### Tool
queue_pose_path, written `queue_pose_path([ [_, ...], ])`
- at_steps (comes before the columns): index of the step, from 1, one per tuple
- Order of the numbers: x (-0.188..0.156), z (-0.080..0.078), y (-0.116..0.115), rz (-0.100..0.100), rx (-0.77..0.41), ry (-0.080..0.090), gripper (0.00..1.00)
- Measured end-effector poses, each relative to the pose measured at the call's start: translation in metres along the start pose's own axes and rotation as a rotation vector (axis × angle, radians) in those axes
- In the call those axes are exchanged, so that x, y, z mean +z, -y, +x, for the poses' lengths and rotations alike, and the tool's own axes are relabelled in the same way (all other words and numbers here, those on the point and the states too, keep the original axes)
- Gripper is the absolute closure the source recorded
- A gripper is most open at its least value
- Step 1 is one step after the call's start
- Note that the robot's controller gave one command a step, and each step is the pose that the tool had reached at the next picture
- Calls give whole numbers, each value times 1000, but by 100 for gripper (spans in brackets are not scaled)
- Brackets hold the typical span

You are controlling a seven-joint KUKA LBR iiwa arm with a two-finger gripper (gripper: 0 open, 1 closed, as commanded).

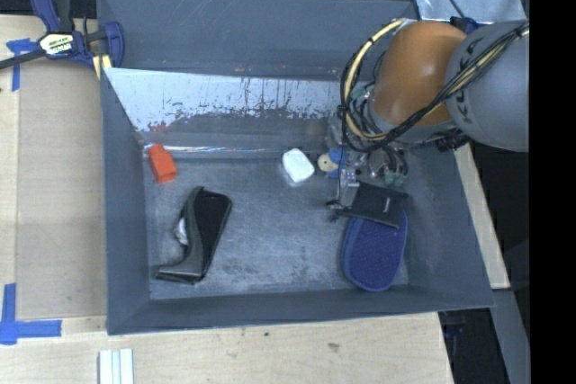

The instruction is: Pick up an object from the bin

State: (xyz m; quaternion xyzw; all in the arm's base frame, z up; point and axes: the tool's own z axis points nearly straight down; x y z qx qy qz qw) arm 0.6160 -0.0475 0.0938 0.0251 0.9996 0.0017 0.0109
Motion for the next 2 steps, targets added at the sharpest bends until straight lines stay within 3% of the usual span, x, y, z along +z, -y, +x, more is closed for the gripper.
queue_pose_path([
  [1,23,0,56,6,104,-15,0],
  [2,22,-1,54,6,100,-14,100],
])
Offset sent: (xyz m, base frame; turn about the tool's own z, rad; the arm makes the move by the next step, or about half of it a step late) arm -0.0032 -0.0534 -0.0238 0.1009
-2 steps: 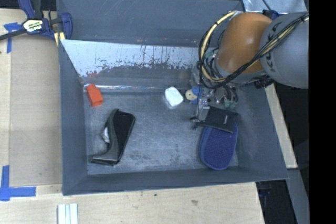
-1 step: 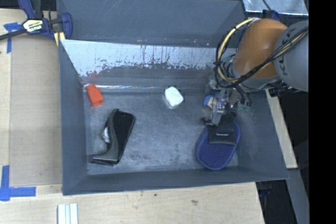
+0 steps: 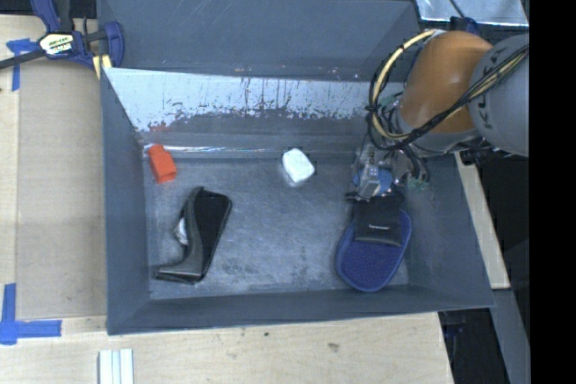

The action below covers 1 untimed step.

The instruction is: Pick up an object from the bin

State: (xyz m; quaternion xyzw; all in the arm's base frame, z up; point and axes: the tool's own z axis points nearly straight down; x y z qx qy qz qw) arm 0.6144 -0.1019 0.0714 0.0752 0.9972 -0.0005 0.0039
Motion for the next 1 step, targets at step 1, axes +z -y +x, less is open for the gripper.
queue_pose_path([
  [1,-144,31,35,2,-1,5,100],
])
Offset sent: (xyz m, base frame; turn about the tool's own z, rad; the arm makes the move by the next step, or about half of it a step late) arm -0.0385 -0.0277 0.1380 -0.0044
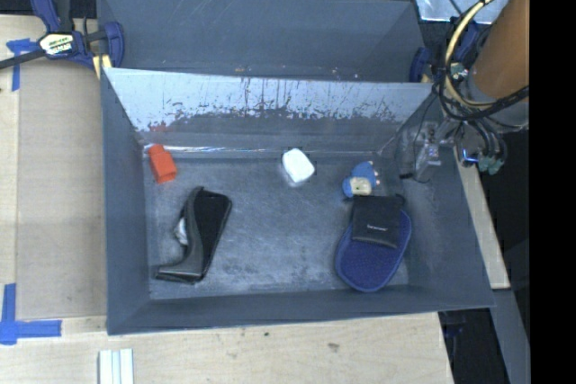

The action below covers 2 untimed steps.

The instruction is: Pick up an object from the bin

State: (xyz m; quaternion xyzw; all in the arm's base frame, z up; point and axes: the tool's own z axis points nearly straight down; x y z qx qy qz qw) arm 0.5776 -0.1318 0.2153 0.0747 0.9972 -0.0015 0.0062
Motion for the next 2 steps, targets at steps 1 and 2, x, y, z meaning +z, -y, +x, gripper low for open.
queue_pose_path([
  [1,129,-42,-57,-7,-36,-10,100],
  [2,126,-42,-54,-3,-34,-9,0],
])
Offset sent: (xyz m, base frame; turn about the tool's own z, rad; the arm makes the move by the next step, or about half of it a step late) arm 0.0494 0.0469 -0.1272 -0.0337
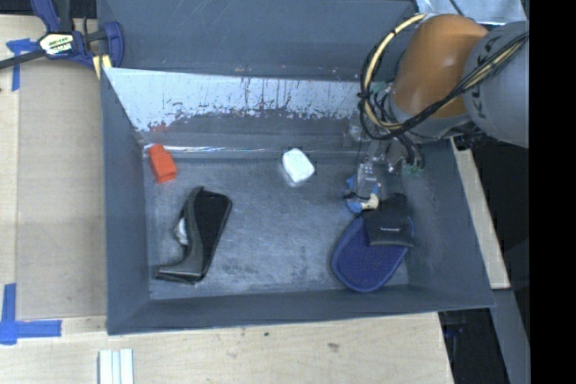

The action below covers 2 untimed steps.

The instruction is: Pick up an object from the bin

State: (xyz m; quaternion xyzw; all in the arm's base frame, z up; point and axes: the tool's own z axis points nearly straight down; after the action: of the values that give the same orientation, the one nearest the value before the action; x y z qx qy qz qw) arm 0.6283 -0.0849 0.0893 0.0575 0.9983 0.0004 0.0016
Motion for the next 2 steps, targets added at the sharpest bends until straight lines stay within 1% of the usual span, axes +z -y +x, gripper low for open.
queue_pose_path([
  [1,17,62,38,1,-185,2,0],
  [2,20,0,57,-19,-241,-9,0],
])
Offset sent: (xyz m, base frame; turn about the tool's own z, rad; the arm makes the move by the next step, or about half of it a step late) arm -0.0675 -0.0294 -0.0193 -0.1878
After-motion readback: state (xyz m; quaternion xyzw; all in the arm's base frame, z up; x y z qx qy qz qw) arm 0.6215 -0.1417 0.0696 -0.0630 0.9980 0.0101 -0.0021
